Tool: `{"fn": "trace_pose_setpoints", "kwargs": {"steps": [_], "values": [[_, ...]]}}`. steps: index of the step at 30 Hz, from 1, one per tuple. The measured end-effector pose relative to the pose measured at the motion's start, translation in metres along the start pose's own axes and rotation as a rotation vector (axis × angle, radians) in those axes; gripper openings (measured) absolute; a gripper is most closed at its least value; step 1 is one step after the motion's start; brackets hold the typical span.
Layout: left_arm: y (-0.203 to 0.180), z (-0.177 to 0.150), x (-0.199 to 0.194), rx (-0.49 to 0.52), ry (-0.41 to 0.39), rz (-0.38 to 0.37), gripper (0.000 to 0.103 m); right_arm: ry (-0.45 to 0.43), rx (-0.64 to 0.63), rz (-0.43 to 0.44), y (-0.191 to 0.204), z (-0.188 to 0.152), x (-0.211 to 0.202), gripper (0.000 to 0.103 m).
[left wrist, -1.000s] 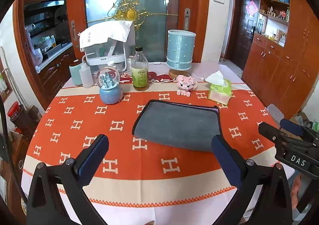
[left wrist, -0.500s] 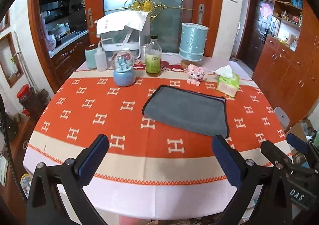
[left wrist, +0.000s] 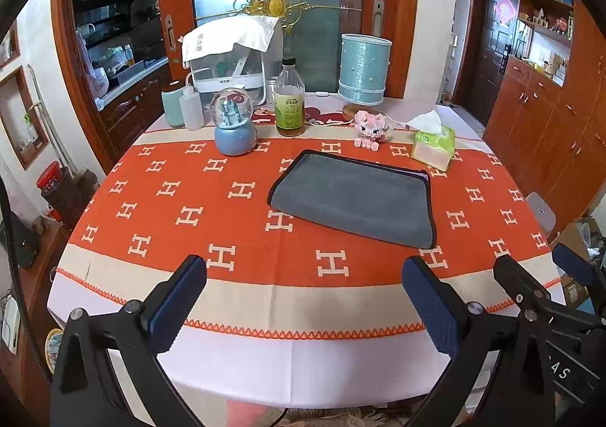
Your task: Fold towel
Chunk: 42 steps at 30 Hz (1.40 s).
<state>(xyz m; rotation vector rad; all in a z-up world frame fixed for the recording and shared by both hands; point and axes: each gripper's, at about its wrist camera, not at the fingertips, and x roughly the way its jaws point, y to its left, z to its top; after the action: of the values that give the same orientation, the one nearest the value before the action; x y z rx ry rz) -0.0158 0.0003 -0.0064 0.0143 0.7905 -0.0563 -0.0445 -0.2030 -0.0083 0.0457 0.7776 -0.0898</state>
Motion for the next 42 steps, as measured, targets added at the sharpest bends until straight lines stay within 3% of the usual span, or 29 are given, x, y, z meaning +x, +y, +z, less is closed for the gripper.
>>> {"fn": "trace_pose_setpoints", "kwargs": {"steps": [42], "values": [[0.01, -0.009, 0.005, 0.0, 0.02, 0.011, 0.102, -0.019, -0.009, -0.012, 0.004, 0.005, -0.001, 0.093]]}}
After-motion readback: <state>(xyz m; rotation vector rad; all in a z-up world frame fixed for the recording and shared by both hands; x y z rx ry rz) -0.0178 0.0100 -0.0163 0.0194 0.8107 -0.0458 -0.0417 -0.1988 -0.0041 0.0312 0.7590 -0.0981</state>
